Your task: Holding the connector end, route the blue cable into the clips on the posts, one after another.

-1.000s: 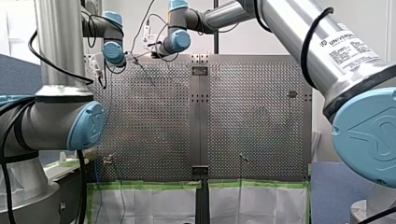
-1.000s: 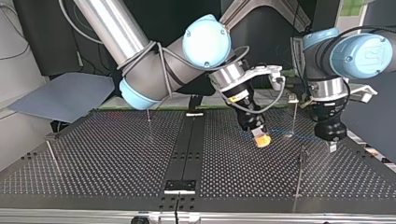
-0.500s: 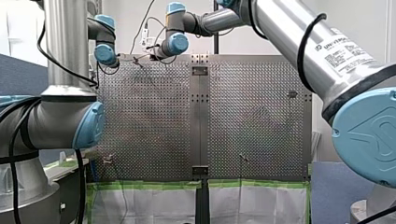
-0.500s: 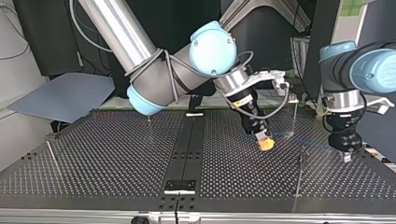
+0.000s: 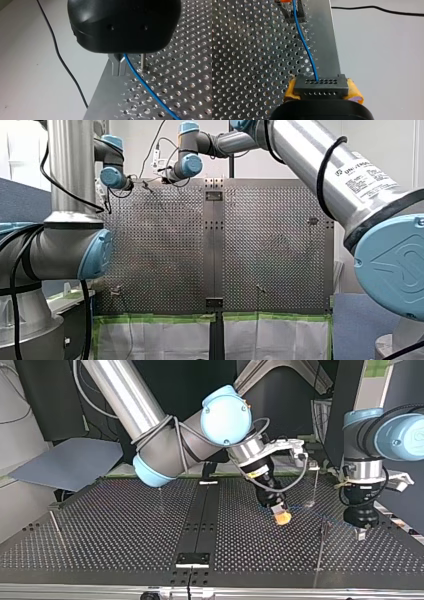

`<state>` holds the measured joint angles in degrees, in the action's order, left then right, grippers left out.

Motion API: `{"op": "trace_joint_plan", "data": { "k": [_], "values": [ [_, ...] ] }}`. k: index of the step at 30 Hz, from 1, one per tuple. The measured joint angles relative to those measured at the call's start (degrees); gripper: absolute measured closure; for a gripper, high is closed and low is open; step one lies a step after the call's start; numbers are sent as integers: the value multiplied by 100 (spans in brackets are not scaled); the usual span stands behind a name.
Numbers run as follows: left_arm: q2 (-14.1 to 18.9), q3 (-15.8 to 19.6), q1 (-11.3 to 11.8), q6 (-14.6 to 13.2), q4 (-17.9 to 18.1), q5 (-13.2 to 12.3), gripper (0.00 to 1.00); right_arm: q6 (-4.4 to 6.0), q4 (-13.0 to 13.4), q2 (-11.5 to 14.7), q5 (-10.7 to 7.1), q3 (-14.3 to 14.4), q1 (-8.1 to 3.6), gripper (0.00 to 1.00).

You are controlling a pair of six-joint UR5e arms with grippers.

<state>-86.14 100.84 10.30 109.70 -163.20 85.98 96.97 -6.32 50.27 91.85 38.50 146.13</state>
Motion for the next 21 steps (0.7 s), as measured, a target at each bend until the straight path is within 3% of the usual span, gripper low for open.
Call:
{"op": "trace_joint_plan", "data": {
  "k": [14, 21],
  "values": [
    [-132, -1, 50, 9, 90, -42, 100, 9, -50, -61, 0, 2, -73, 100],
    [-157, -4, 47, 176, 247, -193, 100, 11, -57, -75, 0, 1, -114, 100]
  ]
}}
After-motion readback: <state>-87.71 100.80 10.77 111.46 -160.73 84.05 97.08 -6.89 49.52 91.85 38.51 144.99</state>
